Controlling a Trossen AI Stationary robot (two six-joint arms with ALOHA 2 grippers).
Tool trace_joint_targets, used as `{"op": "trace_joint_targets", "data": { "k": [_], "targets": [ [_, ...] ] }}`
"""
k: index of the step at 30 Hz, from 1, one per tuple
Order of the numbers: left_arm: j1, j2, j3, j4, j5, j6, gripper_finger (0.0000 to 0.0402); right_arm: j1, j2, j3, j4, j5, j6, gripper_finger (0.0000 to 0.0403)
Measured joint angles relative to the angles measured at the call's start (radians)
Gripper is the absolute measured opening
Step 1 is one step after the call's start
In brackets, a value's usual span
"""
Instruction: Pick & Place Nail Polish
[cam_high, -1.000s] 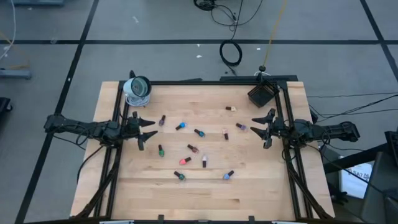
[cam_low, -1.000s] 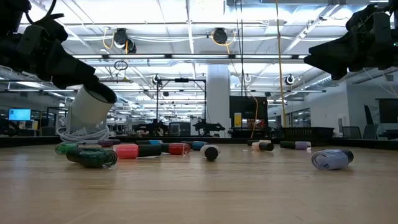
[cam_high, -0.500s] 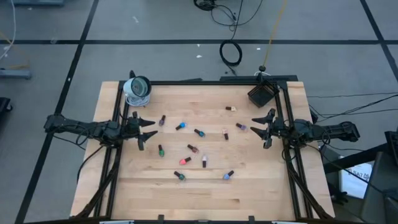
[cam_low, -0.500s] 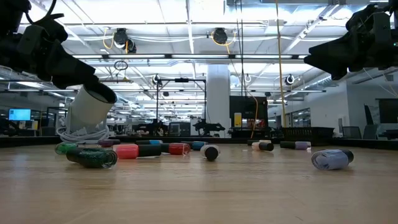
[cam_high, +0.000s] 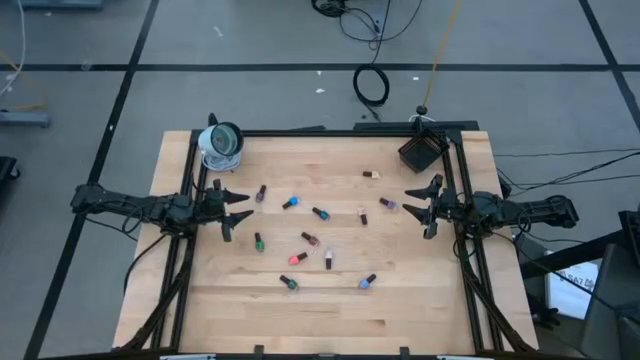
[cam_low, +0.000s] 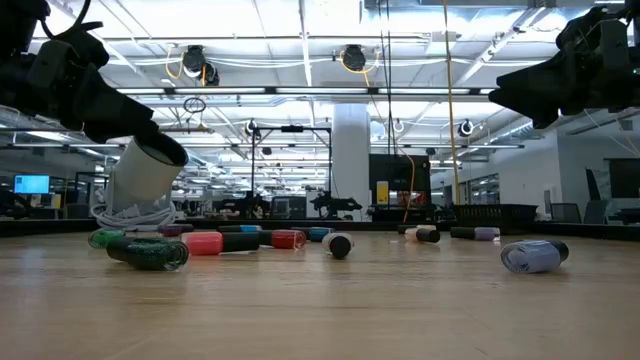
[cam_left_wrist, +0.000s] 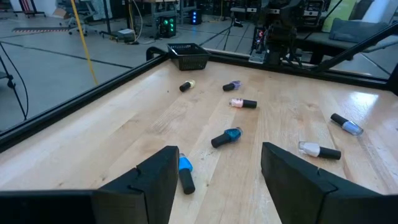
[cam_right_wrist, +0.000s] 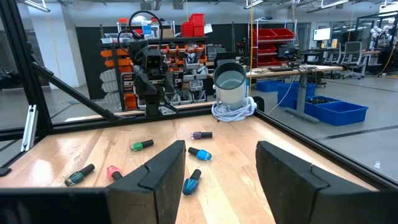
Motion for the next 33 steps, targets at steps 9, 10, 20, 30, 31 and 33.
{"op": "trace_joint_targets", "data": {
  "k": [9,10,20,30,31,33],
  "targets": [
    [0.007,0.0,0.0,0.006,-0.122,0.444,0.0225,0.0,0.0,0.0,0.0,0.0,0.0,0.0187],
    [0.007,0.0,0.0,0.005,-0.13,0.495,0.0225,0.0,0.0,0.0,0.0,0.0,0.0,0.0187],
    [0.007,0.0,0.0,0.039,-0.125,0.564,0.0225,0.0,0.0,0.0,0.0,0.001,0.0,0.0187],
    [0.007,0.0,0.0,0.122,-0.024,0.147,0.0225,0.0,0.0,0.0,0.0,0.001,0.0,0.0187],
    [0.006,0.0,0.0,0.108,-0.02,0.114,0.0225,0.0,0.0,0.0,0.0,0.001,0.0,0.0187],
    [0.007,0.0,0.0,0.069,0.004,0.073,0.0225,0.0,0.0,0.0,0.0,0.002,0.0,0.0187]
  ]
}}
